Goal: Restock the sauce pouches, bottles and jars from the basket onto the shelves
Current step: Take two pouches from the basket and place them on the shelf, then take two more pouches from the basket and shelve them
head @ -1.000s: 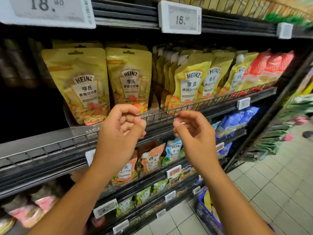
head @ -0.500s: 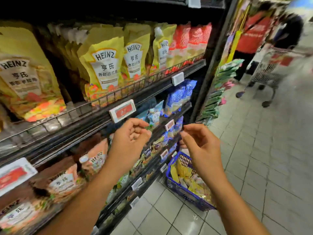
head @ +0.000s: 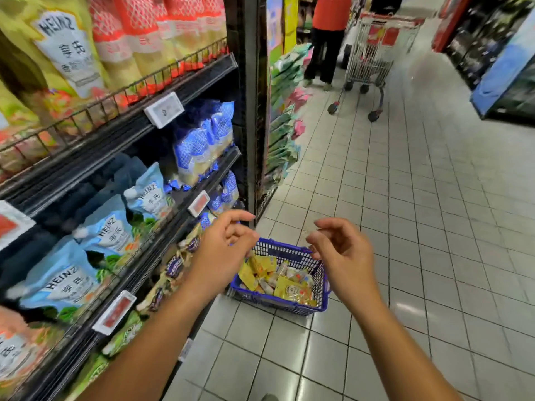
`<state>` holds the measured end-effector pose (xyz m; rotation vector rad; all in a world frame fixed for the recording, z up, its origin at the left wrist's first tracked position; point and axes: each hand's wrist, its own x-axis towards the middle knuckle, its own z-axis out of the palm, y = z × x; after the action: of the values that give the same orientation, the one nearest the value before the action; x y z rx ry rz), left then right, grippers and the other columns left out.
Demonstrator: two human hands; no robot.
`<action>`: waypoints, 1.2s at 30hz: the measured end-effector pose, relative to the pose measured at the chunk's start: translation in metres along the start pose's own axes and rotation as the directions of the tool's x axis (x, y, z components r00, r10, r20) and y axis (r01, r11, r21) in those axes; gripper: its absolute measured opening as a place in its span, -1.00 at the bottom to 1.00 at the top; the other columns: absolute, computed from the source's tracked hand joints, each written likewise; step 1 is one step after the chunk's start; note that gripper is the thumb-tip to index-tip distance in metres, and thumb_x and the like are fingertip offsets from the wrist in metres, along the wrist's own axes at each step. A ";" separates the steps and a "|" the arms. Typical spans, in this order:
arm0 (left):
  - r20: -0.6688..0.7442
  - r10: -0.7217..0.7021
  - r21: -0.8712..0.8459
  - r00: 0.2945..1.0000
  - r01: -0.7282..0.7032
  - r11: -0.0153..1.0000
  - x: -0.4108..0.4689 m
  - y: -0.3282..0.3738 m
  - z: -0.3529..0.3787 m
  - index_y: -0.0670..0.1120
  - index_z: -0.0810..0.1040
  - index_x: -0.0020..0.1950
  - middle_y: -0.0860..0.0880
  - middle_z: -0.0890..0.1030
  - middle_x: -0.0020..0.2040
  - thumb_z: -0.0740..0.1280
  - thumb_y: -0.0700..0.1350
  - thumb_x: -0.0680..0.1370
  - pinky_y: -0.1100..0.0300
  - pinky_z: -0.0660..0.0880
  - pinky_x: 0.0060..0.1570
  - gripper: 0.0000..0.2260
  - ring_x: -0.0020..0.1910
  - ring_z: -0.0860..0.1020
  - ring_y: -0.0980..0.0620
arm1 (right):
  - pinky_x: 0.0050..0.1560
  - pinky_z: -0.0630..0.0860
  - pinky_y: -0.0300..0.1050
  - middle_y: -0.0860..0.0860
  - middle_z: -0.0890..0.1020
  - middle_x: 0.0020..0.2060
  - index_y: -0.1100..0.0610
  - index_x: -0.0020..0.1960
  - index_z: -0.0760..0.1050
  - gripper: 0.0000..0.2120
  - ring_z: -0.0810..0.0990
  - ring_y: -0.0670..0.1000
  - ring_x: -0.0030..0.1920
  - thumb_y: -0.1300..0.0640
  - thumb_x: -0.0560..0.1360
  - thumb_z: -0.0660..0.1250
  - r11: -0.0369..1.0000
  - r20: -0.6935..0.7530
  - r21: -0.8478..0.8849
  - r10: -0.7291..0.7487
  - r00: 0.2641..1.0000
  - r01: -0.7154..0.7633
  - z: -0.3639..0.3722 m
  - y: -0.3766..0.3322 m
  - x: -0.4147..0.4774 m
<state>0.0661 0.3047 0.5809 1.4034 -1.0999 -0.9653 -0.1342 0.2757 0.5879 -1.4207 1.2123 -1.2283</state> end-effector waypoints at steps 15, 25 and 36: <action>0.081 -0.231 -0.020 0.970 0.234 0.972 0.102 -0.074 0.076 0.00 0.55 0.05 0.01 0.67 -0.30 0.35 -0.29 0.56 0.26 0.60 -0.27 -0.81 -0.29 0.61 0.16 | -0.26 0.57 -0.30 -0.02 0.69 -0.29 0.04 -0.02 0.57 -0.87 0.67 -0.15 -0.25 0.27 0.56 0.37 0.966 -0.071 -0.053 0.249 0.966 -0.253 -0.059 0.095 0.067; 0.073 -0.440 0.047 0.895 0.438 0.898 0.209 -0.165 0.079 0.04 0.57 0.04 0.02 0.70 -0.26 0.36 -0.20 0.53 0.29 0.59 -0.29 -0.84 -0.29 0.64 0.15 | -0.28 0.58 -0.28 0.04 0.67 -0.15 0.12 -0.01 0.56 -0.90 0.65 -0.16 -0.20 0.29 0.59 0.32 0.887 -0.127 -0.114 0.434 0.892 -0.447 -0.045 0.184 0.145; 0.091 -0.626 0.234 0.774 0.595 0.769 0.317 -0.275 0.113 0.04 0.56 -0.01 0.04 0.67 -0.35 0.34 -0.22 0.52 0.27 0.54 -0.40 -0.84 -0.37 0.62 0.16 | -0.31 0.54 -0.37 0.00 0.65 -0.12 0.20 0.04 0.52 -0.95 0.63 -0.28 -0.20 0.24 0.59 0.34 0.759 -0.048 -0.279 0.600 0.798 -0.588 -0.045 0.293 0.220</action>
<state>0.0682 -0.0256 0.2984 1.9369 -0.8691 -1.4950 -0.2074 0.0157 0.3364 -1.0998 1.6915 -0.5883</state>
